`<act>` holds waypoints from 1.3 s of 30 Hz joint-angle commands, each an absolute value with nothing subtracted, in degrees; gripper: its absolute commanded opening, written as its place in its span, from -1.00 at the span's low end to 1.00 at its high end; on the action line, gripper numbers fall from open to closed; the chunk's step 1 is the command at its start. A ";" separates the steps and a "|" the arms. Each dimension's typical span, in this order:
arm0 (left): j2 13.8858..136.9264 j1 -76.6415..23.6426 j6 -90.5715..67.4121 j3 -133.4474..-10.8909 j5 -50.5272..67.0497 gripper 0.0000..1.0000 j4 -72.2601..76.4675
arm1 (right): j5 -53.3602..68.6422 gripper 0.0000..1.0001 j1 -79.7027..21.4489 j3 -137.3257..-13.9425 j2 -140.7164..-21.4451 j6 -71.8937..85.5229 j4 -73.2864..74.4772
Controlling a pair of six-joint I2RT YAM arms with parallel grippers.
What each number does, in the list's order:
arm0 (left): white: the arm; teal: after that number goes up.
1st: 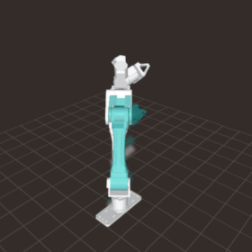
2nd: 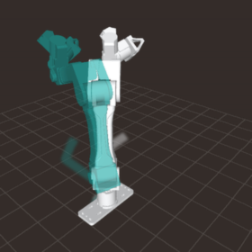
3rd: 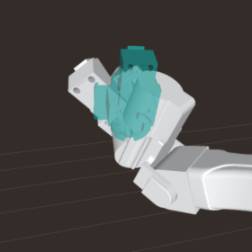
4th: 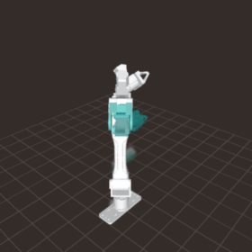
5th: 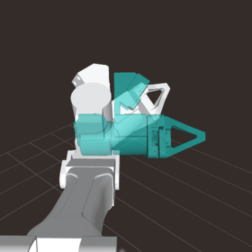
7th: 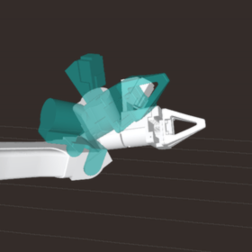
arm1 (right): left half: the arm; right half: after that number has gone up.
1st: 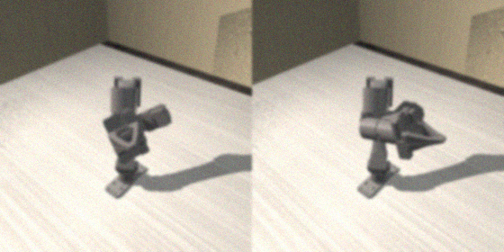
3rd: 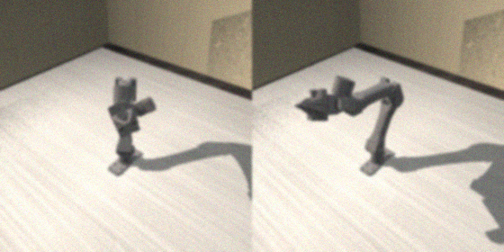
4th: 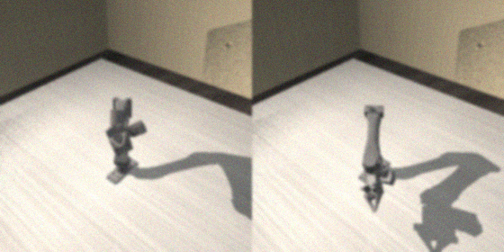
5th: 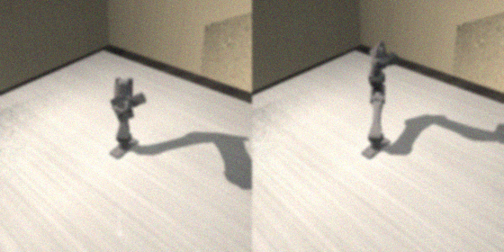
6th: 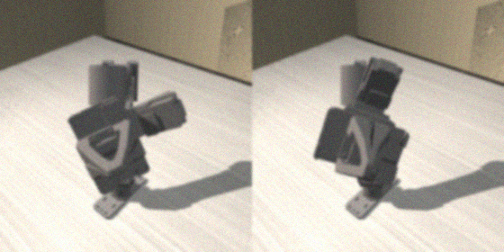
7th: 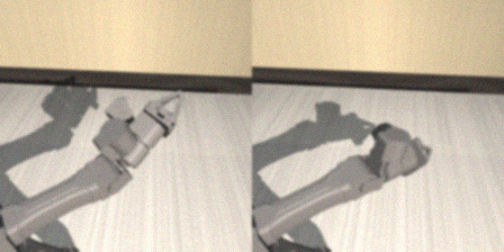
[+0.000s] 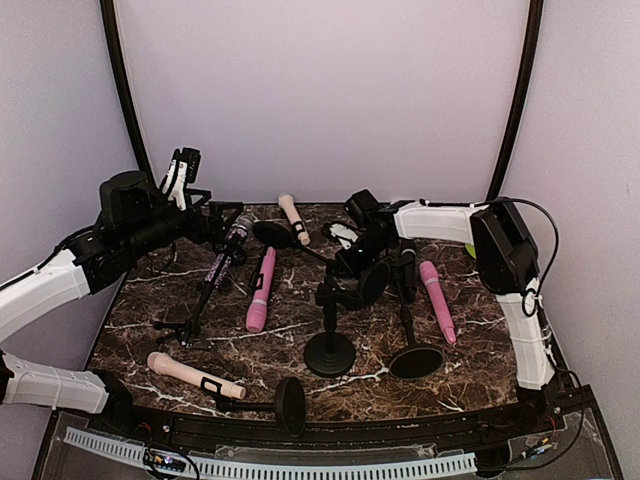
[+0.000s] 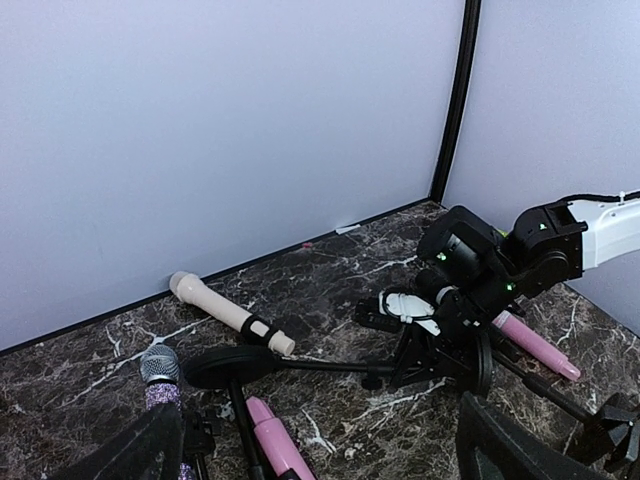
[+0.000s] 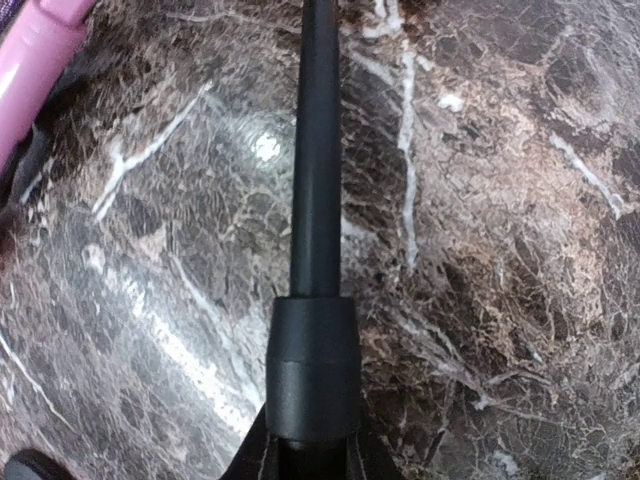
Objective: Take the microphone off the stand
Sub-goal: Pick up the microphone stand with the microphone from the center of the board, then pass from the right arm to the left
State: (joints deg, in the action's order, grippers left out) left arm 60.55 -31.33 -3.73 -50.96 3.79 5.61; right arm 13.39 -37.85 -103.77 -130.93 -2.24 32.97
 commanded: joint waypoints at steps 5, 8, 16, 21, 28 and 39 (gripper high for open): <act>59.37 -31.20 -2.68 -51.13 2.69 0.94 5.54 | 11.84 -1.00 -38.41 -92.45 -120.79 -0.04 18.56; 59.48 -31.20 -2.66 -51.16 2.71 0.94 5.69 | 11.70 -1.00 -38.41 -88.69 -117.25 3.43 13.38; 59.98 -31.18 -2.64 -51.00 2.75 0.94 5.84 | 7.78 -1.00 -38.45 -79.59 -109.65 11.24 1.06; 60.56 -31.20 -2.56 -50.87 2.21 0.94 5.87 | 6.17 -1.00 -38.50 -73.80 -105.05 14.14 -6.82; 61.27 -31.20 -2.53 -50.46 2.12 0.94 6.32 | 4.05 -1.00 -38.50 -67.48 -98.62 14.53 -15.35; 62.91 -31.16 -1.81 -51.52 11.79 0.89 11.28 | 7.43 -1.00 -38.50 -61.77 -89.55 12.18 -24.30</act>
